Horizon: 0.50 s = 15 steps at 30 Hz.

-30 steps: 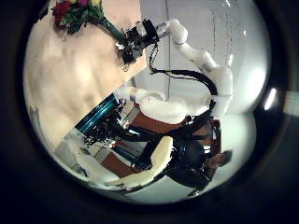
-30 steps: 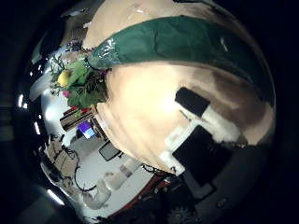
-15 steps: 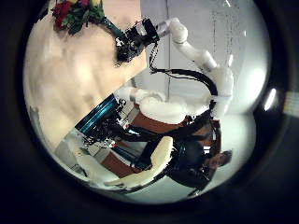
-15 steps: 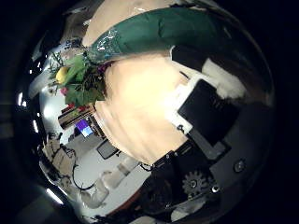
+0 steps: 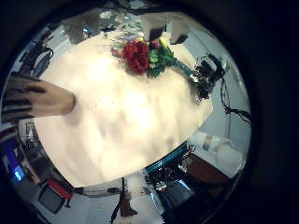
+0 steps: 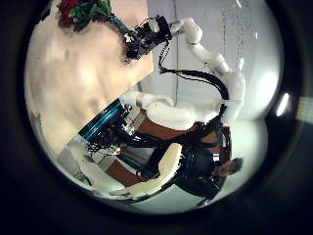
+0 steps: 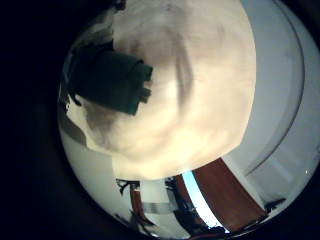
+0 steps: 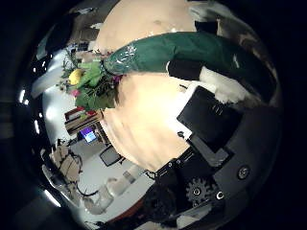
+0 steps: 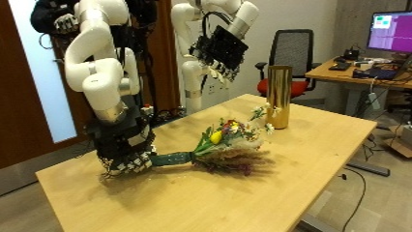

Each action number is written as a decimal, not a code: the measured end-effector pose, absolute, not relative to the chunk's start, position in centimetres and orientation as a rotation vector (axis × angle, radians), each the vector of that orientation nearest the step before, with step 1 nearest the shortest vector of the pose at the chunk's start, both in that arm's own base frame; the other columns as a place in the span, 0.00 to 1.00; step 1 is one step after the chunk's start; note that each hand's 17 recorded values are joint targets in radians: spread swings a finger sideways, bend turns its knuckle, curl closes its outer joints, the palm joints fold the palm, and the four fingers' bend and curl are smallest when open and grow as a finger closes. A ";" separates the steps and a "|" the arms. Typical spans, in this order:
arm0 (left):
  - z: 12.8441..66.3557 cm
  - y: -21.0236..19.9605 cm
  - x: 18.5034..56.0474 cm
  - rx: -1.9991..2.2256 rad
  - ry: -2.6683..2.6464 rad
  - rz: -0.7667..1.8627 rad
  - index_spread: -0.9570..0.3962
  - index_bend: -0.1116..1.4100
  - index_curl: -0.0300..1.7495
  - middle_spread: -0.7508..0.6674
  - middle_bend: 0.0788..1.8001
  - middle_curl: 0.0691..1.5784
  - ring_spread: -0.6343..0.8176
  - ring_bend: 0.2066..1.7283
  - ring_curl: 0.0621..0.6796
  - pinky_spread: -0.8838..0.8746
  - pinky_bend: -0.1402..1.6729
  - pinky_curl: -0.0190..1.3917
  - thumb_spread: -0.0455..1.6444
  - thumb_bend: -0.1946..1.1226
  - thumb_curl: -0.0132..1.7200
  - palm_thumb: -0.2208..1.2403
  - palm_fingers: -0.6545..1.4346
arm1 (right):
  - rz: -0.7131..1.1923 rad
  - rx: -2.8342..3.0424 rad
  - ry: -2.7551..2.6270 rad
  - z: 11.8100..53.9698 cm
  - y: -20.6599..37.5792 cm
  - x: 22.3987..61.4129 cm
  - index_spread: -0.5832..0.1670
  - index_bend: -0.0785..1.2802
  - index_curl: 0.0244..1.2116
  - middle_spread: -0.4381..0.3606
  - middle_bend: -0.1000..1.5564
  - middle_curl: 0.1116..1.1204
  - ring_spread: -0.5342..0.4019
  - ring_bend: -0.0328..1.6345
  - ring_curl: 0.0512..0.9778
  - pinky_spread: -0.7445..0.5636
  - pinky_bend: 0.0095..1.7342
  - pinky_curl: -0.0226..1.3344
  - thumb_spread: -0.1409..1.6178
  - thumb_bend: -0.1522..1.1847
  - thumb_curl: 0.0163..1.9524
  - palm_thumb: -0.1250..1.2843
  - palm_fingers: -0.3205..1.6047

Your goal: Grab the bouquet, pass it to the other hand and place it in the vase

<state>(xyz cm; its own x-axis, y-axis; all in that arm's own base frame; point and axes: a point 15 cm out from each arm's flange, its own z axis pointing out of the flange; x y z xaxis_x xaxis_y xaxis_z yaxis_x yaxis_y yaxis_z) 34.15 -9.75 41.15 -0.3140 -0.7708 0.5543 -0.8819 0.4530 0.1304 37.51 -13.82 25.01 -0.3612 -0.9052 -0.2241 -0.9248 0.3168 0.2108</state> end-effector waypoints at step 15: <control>41.2 -9.8 34.2 1.380 -2.156 0.265 0.96 0.19 0.20 0.91 0.06 0.13 0.88 0.14 0.26 0.83 0.18 0.22 0.50 0.12 0.20 0.29 0.31 | 0.560 -1.680 2.271 29.0 -13.4 37.1 0.37 0.77 0.84 0.32 0.83 0.76 0.35 0.87 0.65 0.41 0.81 0.54 0.54 0.11 0.34 0.93 0.74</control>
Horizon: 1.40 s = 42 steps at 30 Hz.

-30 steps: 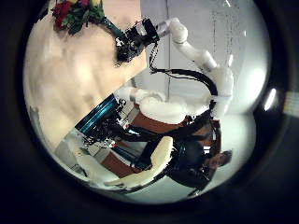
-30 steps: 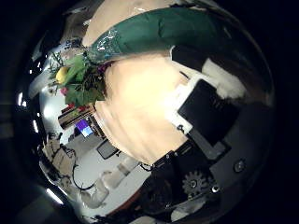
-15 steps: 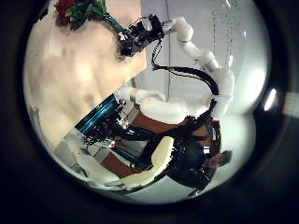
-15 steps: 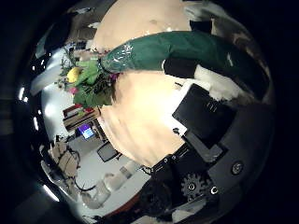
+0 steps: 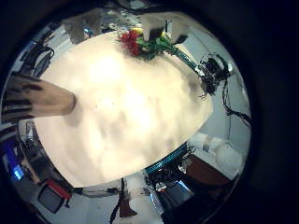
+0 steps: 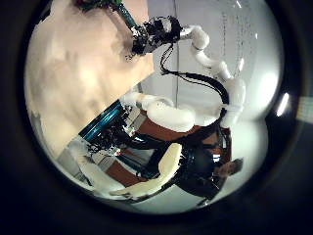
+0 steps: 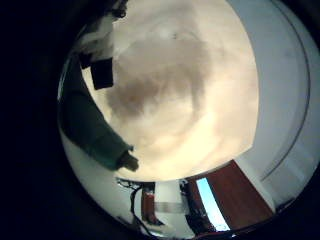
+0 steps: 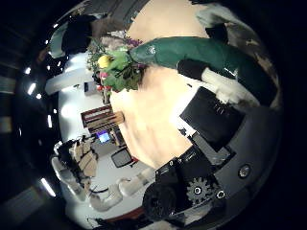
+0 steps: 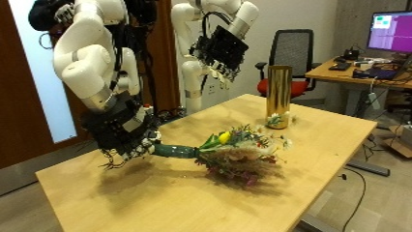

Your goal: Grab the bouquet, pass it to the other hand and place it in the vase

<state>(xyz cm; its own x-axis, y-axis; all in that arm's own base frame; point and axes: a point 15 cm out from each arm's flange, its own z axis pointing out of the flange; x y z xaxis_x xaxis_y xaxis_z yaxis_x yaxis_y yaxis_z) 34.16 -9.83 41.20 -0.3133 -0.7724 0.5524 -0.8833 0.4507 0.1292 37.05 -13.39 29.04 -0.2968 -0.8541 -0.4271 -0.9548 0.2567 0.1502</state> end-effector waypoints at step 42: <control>41.4 -9.7 34.1 1.374 -2.162 0.280 0.96 0.19 0.20 0.91 0.06 0.14 0.88 0.15 0.26 0.83 0.18 0.23 0.50 0.12 0.19 0.28 0.31 | 0.570 -1.780 2.385 23.0 -10.6 37.8 0.53 0.22 0.36 0.62 0.33 0.31 0.66 0.45 0.27 0.84 0.33 0.27 0.65 0.10 0.22 0.62 0.25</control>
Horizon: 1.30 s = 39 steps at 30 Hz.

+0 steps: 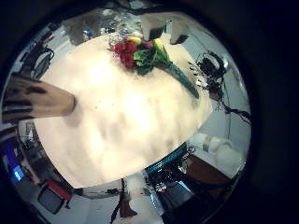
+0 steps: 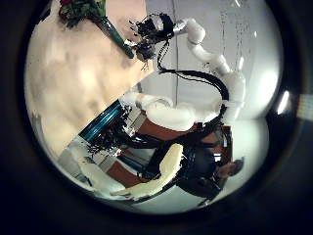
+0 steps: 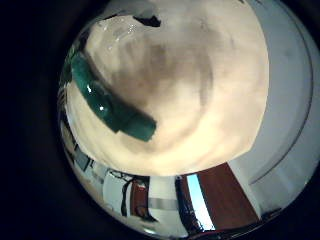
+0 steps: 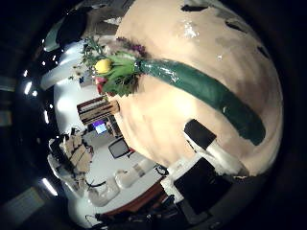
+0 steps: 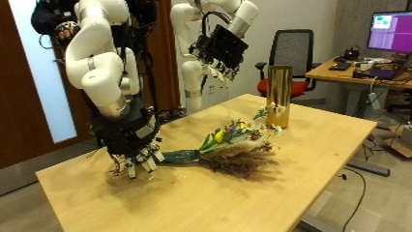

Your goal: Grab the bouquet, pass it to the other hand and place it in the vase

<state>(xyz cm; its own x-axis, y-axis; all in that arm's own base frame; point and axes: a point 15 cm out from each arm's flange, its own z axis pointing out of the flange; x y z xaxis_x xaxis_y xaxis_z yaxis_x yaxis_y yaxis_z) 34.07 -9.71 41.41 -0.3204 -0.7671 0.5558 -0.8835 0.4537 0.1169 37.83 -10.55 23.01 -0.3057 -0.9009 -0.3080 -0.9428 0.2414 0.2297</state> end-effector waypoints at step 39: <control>41.4 -9.6 34.3 1.385 -2.154 0.281 0.96 0.19 0.21 0.91 0.06 0.14 0.88 0.15 0.26 0.83 0.18 0.23 0.50 0.12 0.20 0.28 0.31 | 0.747 -1.839 2.454 20.2 -9.7 37.1 0.44 0.19 0.32 0.46 0.29 0.28 0.45 0.45 0.19 0.65 0.20 0.16 0.63 0.10 0.23 0.68 0.45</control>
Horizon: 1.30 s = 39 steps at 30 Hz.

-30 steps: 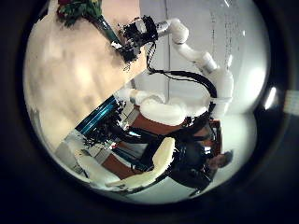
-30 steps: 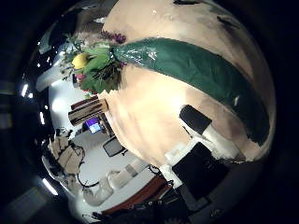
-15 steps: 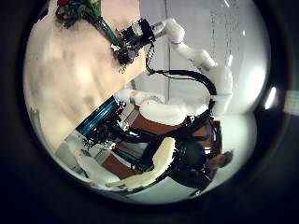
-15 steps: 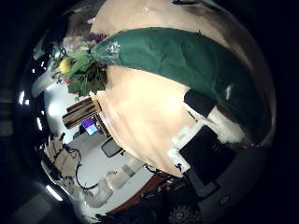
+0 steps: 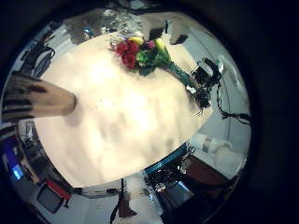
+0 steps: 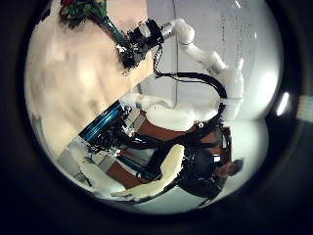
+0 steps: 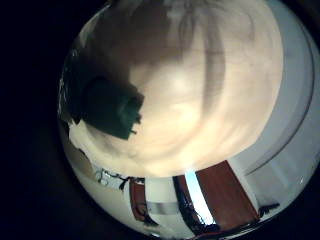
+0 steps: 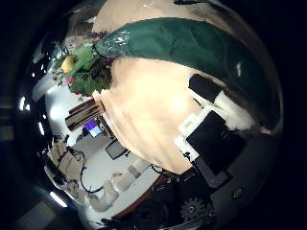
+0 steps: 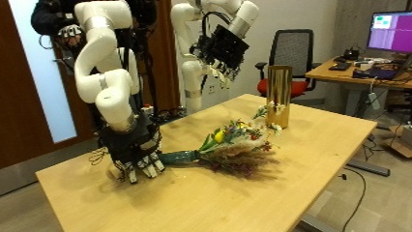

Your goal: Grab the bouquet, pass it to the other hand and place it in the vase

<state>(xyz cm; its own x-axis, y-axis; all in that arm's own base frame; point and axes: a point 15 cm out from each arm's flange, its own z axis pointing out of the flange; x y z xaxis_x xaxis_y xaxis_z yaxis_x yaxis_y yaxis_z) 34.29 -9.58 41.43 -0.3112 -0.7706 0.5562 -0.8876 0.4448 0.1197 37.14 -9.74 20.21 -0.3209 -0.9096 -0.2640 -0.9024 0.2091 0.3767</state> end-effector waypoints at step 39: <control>41.5 -9.2 34.3 1.398 -2.147 0.286 0.96 0.19 0.21 0.91 0.06 0.14 0.88 0.15 0.26 0.83 0.18 0.22 0.50 0.12 0.20 0.28 0.31 | -0.784 1.831 -2.355 19.2 -8.9 38.2 0.35 0.21 0.35 0.37 0.34 0.31 0.31 0.53 0.16 0.47 0.29 0.04 0.62 0.10 0.24 0.70 0.67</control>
